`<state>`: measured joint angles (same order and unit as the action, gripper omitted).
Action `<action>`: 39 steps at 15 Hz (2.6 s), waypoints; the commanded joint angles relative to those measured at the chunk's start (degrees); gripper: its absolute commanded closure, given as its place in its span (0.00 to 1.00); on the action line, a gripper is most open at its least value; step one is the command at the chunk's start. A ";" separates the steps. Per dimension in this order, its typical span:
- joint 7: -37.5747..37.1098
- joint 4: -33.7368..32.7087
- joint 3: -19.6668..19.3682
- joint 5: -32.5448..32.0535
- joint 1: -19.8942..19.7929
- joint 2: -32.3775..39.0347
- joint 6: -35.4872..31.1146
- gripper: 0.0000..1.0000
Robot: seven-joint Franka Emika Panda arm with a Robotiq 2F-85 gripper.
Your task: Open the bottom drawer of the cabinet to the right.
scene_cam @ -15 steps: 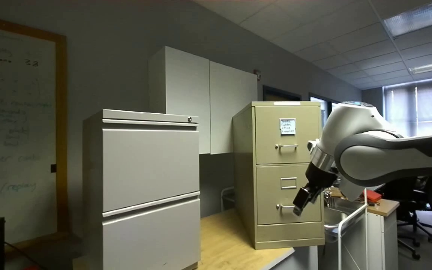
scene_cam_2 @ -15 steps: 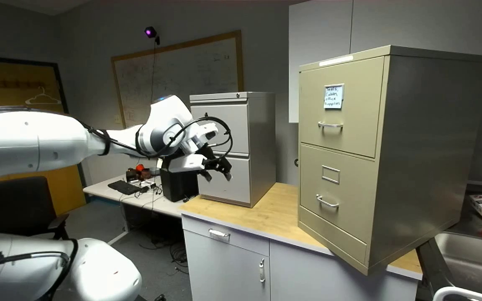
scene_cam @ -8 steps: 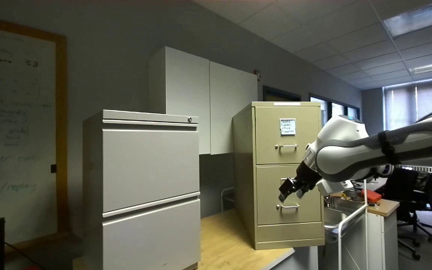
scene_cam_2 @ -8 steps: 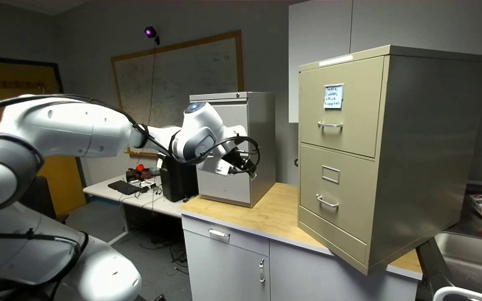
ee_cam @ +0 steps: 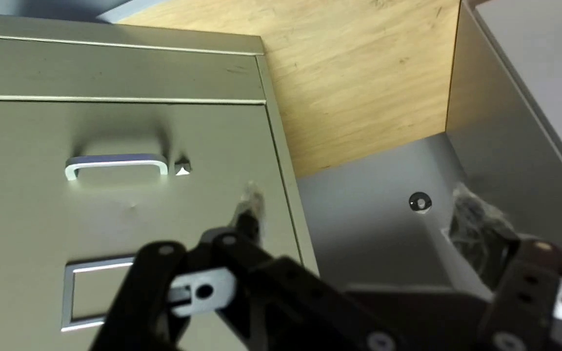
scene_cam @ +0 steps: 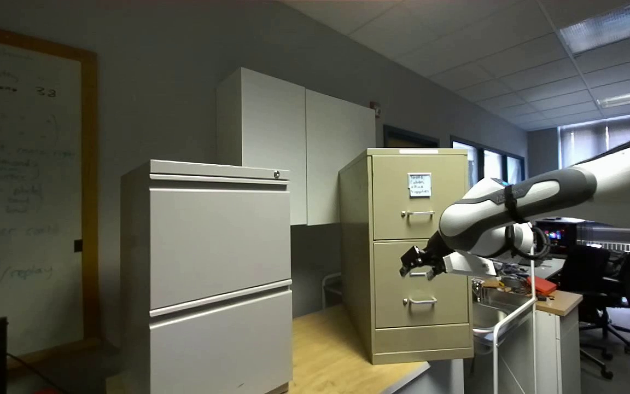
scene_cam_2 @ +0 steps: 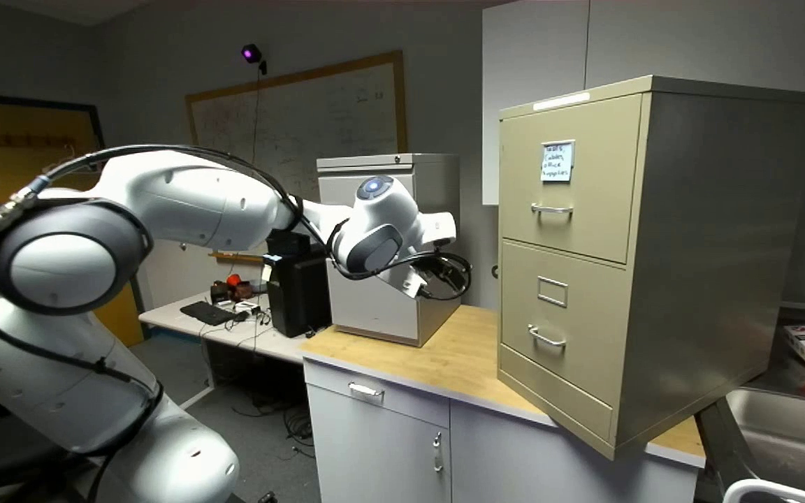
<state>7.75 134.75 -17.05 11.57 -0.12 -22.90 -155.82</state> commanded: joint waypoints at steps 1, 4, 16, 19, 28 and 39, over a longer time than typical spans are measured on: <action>5.53 -5.38 -5.33 11.30 4.64 5.81 -1.68 0.00; 12.71 -7.09 -12.00 24.48 11.24 9.00 -3.55 0.00; 42.00 -10.89 -23.91 71.92 17.84 20.36 -0.31 0.00; 48.28 -11.65 -24.39 83.01 17.19 24.50 2.58 0.00; 55.12 -12.57 -15.96 101.94 5.23 30.76 5.34 0.00; 57.41 -17.02 -4.69 113.34 -11.00 32.44 7.02 0.00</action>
<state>63.54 120.41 -23.61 120.50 -8.85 8.09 -149.79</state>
